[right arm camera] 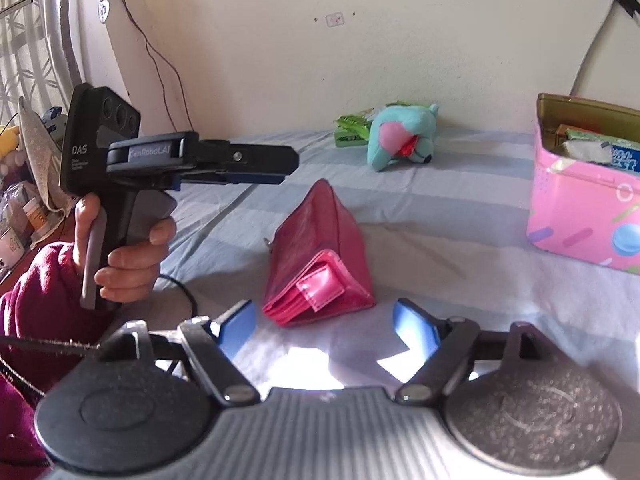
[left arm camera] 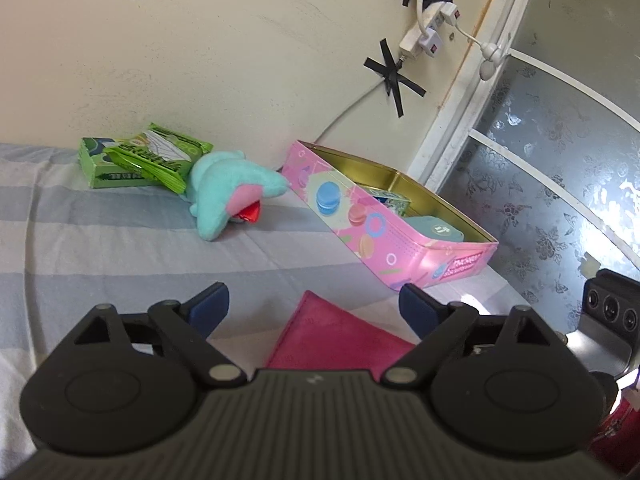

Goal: Organize objects
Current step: 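Move both grippers to the pink wallet and grasp it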

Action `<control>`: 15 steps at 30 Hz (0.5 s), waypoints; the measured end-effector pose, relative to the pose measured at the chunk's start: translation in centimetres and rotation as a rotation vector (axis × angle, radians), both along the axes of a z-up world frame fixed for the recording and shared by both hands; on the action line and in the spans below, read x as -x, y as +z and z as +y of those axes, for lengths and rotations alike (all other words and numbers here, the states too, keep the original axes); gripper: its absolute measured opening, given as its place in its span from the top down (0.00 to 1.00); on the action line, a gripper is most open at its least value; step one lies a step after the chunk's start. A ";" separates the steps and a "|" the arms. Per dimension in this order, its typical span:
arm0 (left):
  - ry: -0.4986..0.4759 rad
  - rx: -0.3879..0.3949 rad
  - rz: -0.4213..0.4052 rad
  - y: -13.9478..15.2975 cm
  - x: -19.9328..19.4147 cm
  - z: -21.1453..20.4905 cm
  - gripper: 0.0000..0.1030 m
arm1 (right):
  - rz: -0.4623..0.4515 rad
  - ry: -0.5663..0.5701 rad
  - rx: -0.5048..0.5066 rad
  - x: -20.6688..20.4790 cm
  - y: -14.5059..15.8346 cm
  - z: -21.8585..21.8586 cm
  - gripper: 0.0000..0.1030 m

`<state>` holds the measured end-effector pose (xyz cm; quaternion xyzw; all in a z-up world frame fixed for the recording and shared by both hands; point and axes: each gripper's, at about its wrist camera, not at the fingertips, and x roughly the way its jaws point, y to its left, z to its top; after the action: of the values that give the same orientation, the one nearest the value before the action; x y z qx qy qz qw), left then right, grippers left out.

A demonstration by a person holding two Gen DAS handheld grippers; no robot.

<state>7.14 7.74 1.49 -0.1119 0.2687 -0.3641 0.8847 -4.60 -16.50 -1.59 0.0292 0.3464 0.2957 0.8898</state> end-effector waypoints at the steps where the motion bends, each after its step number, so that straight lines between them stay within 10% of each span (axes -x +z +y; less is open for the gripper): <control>1: -0.013 -0.013 0.002 -0.1 0.1 -0.3 0.09 | 0.004 0.012 0.004 0.1 -0.1 0.2 0.25; 8: -0.115 -0.118 -0.011 -1.0 1.3 -3.1 0.11 | -0.008 0.009 0.010 -1.0 -0.6 1.7 0.27; 15: -0.172 -0.022 0.006 -0.7 1.3 -2.2 0.11 | -0.050 -0.150 0.014 -2.2 -0.4 0.1 0.28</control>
<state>5.79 5.59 0.78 -0.0796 0.2838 -0.4354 0.8506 -2.36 -16.44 -2.04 0.0413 0.3232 0.2264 0.9179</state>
